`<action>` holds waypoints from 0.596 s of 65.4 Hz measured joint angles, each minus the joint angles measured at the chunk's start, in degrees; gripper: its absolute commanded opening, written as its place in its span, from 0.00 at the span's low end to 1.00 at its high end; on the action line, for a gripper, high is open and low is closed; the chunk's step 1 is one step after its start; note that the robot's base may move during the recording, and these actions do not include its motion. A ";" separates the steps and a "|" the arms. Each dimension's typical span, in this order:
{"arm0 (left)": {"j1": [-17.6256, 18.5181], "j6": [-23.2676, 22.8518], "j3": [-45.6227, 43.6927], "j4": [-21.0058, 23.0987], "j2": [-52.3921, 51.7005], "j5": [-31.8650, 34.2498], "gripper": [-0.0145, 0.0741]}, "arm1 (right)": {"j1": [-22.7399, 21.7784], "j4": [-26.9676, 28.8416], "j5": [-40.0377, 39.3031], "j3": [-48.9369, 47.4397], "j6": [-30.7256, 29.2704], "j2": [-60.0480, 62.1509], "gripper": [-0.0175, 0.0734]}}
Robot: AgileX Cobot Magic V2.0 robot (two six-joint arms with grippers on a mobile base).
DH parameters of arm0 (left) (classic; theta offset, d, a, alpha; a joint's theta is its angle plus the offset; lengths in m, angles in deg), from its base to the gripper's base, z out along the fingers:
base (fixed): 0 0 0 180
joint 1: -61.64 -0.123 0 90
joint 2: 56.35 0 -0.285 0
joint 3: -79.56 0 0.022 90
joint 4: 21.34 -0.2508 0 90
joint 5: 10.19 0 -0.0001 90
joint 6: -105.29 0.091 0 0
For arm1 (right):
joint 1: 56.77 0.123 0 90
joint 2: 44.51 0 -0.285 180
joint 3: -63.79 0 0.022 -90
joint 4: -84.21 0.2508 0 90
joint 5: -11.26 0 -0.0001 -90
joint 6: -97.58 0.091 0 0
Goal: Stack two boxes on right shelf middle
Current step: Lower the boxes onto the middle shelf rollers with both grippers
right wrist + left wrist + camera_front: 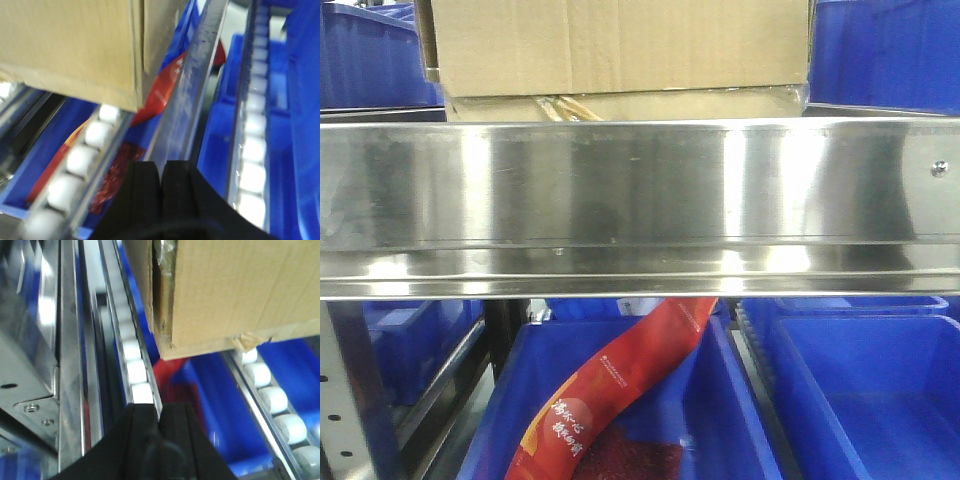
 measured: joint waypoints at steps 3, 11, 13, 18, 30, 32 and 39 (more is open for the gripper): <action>0.00 0.00 3.38 0.00 -3.20 3.19 0.04 | 0.00 0.00 -2.25 2.87 -0.51 2.58 0.02; 0.00 0.00 12.11 -0.22 -11.55 11.36 0.04 | 0.00 0.00 -7.97 9.91 -1.45 9.38 0.02; 0.00 0.00 13.77 -0.22 -13.37 13.27 0.04 | 0.00 0.00 -9.06 11.23 -1.56 10.89 0.02; 0.00 0.00 17.76 -0.32 -18.22 16.25 0.04 | 0.00 0.00 -11.98 14.44 -1.78 14.89 0.02; 0.00 0.00 23.98 -0.32 -29.25 19.43 0.04 | 0.00 0.00 -17.38 20.31 -2.01 24.60 0.02; 0.00 0.00 24.60 -0.32 -30.77 19.60 0.04 | 0.00 0.00 -18.29 21.01 -2.01 26.23 0.02; 0.00 0.00 25.66 -0.53 -34.43 19.85 0.04 | 0.00 -0.10 -20.40 22.58 -2.10 30.57 0.02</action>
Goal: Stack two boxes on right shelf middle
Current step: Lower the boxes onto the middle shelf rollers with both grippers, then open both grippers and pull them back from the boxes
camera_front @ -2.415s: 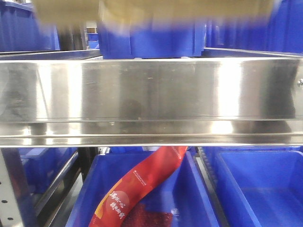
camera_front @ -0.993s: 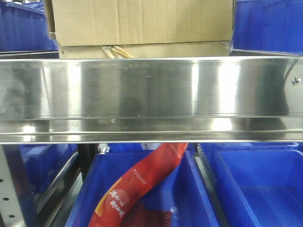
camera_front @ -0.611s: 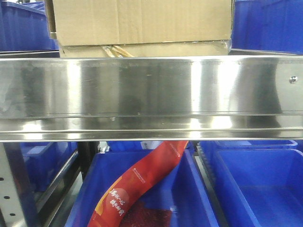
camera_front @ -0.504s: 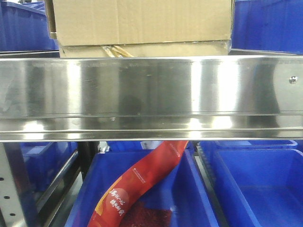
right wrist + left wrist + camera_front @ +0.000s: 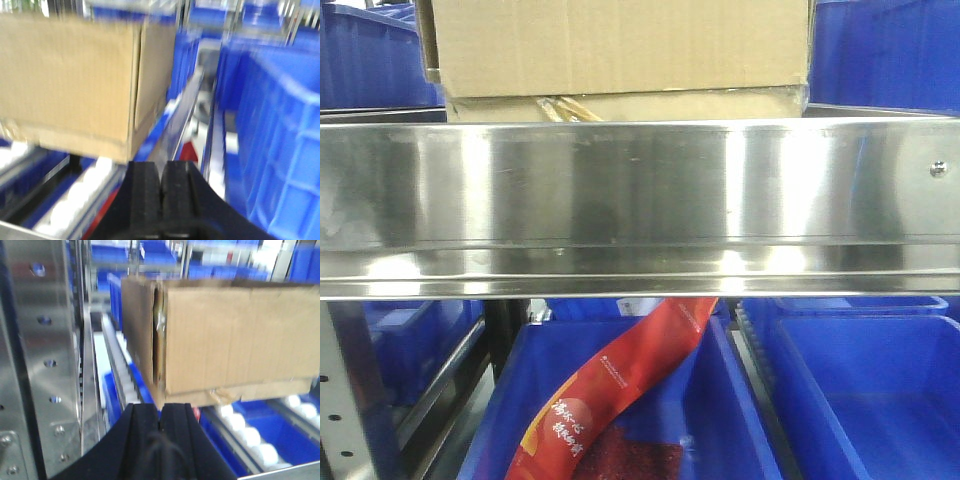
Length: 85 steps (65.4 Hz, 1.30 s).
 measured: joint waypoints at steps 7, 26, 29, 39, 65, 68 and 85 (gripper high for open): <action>0.00 0.00 0.21 -0.10 -1.82 0.10 0.04 | 0.00 0.00 -0.47 0.56 0.00 2.11 0.02; 0.00 0.00 0.21 -0.19 -2.40 0.10 0.04 | 0.00 0.00 -0.71 0.58 0.00 2.41 0.02; 0.00 0.00 0.21 -0.19 -2.40 0.10 0.04 | 0.00 0.00 -0.71 0.58 0.00 2.41 0.02; 0.00 0.00 0.21 -0.19 -2.40 0.10 0.04 | 0.00 0.00 -0.71 0.58 0.00 2.41 0.02; -5.08 2.99 4.99 -0.84 -6.49 0.35 0.04 | 0.00 0.00 -0.71 0.58 0.00 2.41 0.02; -6.89 3.72 7.07 0.27 -8.27 0.35 0.04 | 0.00 0.00 -0.71 0.58 0.00 2.41 0.02; -13.50 4.89 22.31 3.04 -19.15 8.60 0.04 | 0.00 0.00 -0.71 0.58 0.00 2.41 0.02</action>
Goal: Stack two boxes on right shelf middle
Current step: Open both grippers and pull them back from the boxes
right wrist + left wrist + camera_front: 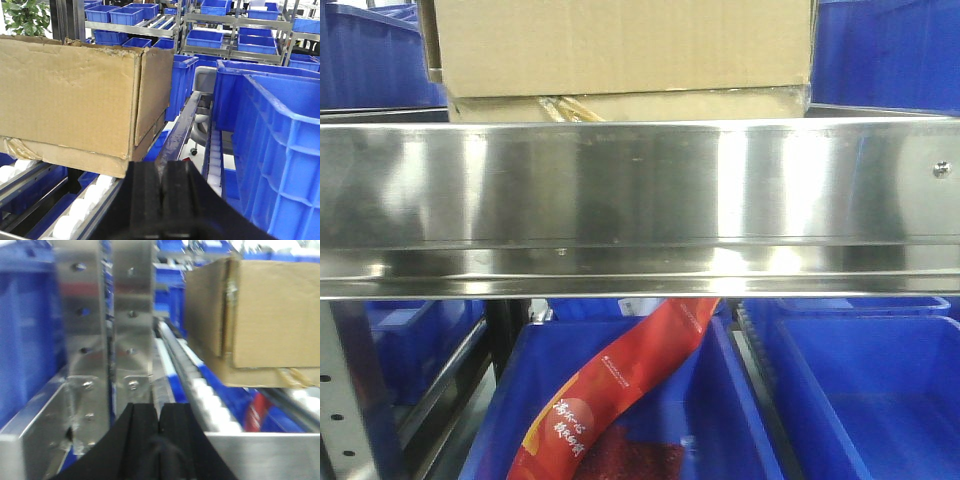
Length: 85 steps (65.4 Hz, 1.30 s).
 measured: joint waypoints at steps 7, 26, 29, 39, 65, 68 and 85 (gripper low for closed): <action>-1.18 0.00 5.98 0.10 -3.73 4.53 0.04 | 0.00 0.00 0.00 0.00 0.00 0.00 0.02; -1.53 0.00 10.20 0.24 -4.39 9.16 0.04 | 0.00 0.00 -0.40 0.00 0.00 0.00 0.02; -1.53 0.00 10.28 0.24 -4.39 9.16 0.04 | 0.00 0.00 -0.54 0.00 -0.11 0.00 0.02; -1.53 0.00 10.28 0.24 -4.39 9.47 0.04 | 0.00 0.00 -0.88 0.00 -0.11 0.00 0.02; -1.53 0.00 10.28 0.24 -4.39 9.16 0.04 | 0.00 0.00 -0.88 0.00 -0.11 0.00 0.02; -1.53 0.00 10.28 0.24 -4.39 9.16 0.04 | 0.00 0.00 -0.88 0.00 -0.11 0.00 0.02; -1.53 0.00 10.28 0.24 -4.39 9.47 0.04 | -0.65 -1.72 -0.88 0.75 0.13 0.38 0.02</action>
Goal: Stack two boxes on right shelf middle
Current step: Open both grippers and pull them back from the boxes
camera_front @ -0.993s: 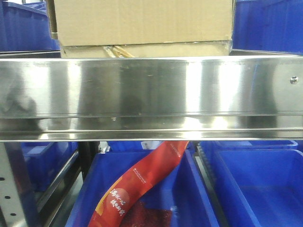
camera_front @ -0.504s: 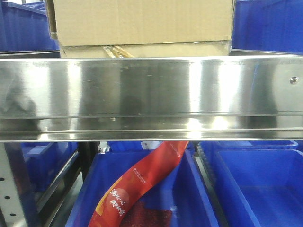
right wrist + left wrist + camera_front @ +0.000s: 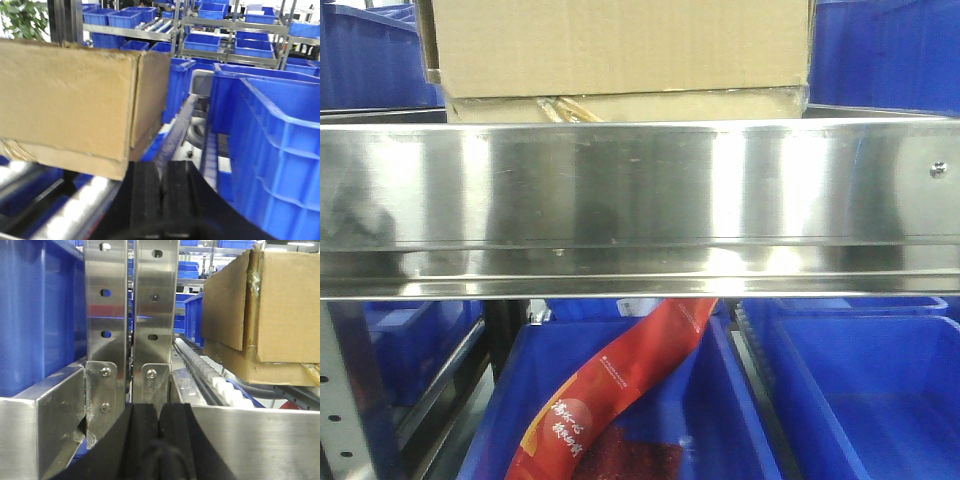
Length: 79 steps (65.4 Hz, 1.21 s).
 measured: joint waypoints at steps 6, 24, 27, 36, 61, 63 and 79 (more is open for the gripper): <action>0.00 0.00 0.00 0.00 0.00 0.00 0.04 | -2.22 -2.34 -0.59 2.53 1.39 1.83 0.02; 0.00 0.00 0.00 0.00 0.00 0.00 0.04 | -13.17 -3.31 -3.98 16.38 4.18 14.31 0.02; 0.00 0.00 0.00 0.00 0.00 0.00 0.04 | -14.10 -3.31 -4.69 19.24 4.30 16.66 0.02; 0.00 0.00 0.00 0.00 0.00 0.00 0.04 | -14.47 -3.31 -5.59 25.44 4.40 22.75 0.02; 0.00 0.00 0.00 0.00 0.00 0.21 0.04 | -14.47 -3.31 -6.08 27.12 4.55 24.00 0.02; 0.00 0.00 0.00 0.00 0.00 0.21 0.04 | -14.47 -3.31 -6.08 27.12 4.55 24.00 0.02; 0.00 0.00 0.00 0.00 0.00 0.21 0.04 | -14.47 -3.31 -6.08 27.12 4.55 24.00 0.02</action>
